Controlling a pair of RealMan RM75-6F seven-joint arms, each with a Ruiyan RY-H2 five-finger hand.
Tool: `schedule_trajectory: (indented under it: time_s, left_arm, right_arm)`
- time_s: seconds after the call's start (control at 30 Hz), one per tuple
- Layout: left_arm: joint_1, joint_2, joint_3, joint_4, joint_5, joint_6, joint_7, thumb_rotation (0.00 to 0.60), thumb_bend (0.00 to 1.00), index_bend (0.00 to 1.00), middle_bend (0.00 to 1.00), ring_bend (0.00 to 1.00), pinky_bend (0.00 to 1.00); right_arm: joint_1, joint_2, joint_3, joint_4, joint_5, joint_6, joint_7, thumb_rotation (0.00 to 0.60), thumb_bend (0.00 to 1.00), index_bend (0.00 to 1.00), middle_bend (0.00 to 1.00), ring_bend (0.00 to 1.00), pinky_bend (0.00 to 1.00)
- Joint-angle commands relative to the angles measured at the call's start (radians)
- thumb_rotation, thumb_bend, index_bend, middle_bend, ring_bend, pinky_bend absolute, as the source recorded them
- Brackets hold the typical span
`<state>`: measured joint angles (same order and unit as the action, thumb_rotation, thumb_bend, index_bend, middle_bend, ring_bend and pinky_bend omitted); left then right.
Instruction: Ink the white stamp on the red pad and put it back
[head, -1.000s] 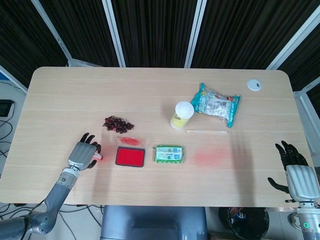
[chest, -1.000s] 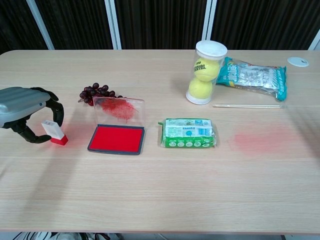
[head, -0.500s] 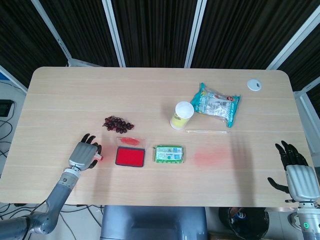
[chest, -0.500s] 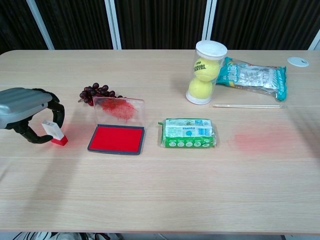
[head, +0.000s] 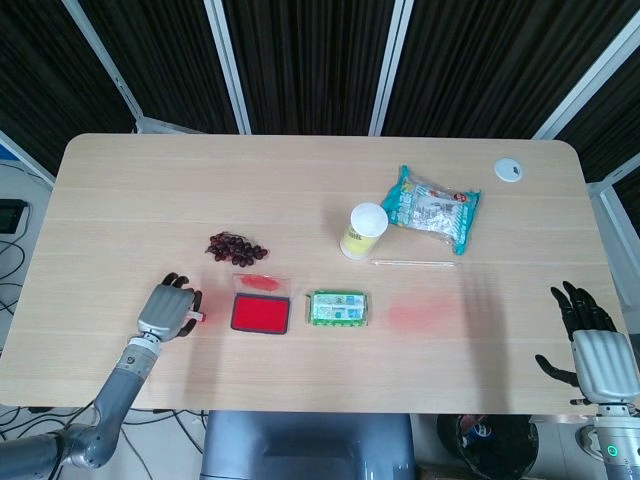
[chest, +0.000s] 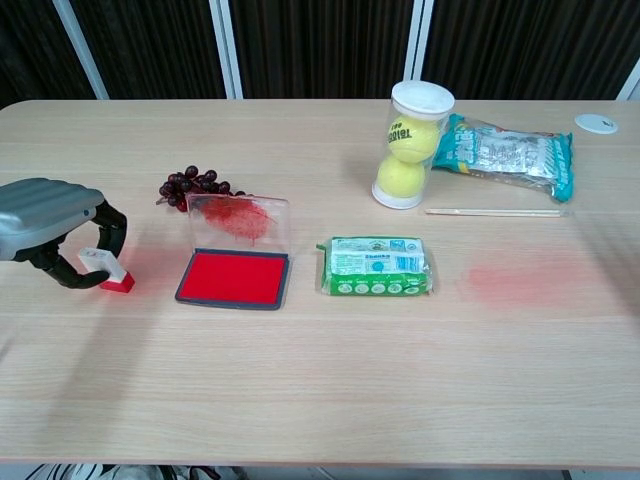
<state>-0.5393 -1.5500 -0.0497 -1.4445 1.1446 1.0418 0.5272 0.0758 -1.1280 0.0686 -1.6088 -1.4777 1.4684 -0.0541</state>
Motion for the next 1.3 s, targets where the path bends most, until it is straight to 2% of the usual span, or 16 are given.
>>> schedule_trajectory:
  time_s: [0.03, 0.27, 0.43, 0.63, 0.9, 1.3]
  left_arm:
    - [0.002, -0.003, 0.001, 0.005, 0.009, 0.008, -0.005, 0.6, 0.41, 0.64, 0.59, 0.26, 0.25]
    - [0.008, -0.003, -0.001, 0.007, 0.031, 0.028, -0.025, 0.6, 0.43, 0.68, 0.64, 0.34, 0.33]
    - [0.007, -0.001, -0.007, -0.001, 0.055, 0.039, -0.055, 0.6, 0.44, 0.7, 0.65, 0.42, 0.46]
    - [-0.009, -0.01, -0.023, -0.033, 0.098, 0.036, -0.114, 0.6, 0.46, 0.73, 0.68, 0.5, 0.55]
    - [-0.05, -0.028, -0.046, -0.067, 0.126, -0.021, -0.21, 0.6, 0.46, 0.74, 0.7, 0.52, 0.58]
    - [-0.136, -0.05, -0.075, -0.021, 0.088, -0.152, -0.231, 0.6, 0.46, 0.74, 0.7, 0.52, 0.58]
  right_arm:
    - [0.0, 0.0, 0.0, 0.001, 0.0, 0.0, 0.001, 0.6, 0.25, 0.08, 0.0, 0.0, 0.19]
    - [0.0, 0.0, 0.0, 0.001, -0.001, 0.001, 0.001, 0.6, 0.25, 0.08, 0.0, 0.0, 0.19]
    - [0.0, 0.0, 0.0, 0.002, -0.001, 0.001, 0.001, 0.6, 0.25, 0.08, 0.0, 0.0, 0.19]
    - [0.0, 0.0, 0.0, 0.001, -0.001, 0.001, 0.002, 0.6, 0.25, 0.08, 0.0, 0.0, 0.19]
    - [0.0, 0.001, 0.0, 0.001, 0.0, -0.001, 0.007, 0.6, 0.25, 0.09, 0.0, 0.0, 0.19]
    - [0.001, 0.002, 0.001, 0.0, 0.003, -0.005, 0.013, 0.6, 0.25, 0.09, 0.0, 0.0, 0.19]
